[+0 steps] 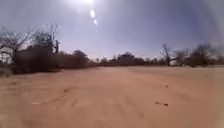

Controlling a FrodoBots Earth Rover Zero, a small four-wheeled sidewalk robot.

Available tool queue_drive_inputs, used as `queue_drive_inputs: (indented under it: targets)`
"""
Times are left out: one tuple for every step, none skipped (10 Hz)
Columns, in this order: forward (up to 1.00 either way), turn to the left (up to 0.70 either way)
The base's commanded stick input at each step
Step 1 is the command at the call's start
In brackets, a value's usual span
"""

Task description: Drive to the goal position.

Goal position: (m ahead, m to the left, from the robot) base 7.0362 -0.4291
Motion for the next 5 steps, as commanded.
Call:
queue_drive_inputs:
  targets:
    - [0.85, 0.00]
    - [0.85, 0.00]
    - [0.85, 0.00]
    - [0.85, 0.00]
    - [0.85, 0.00]
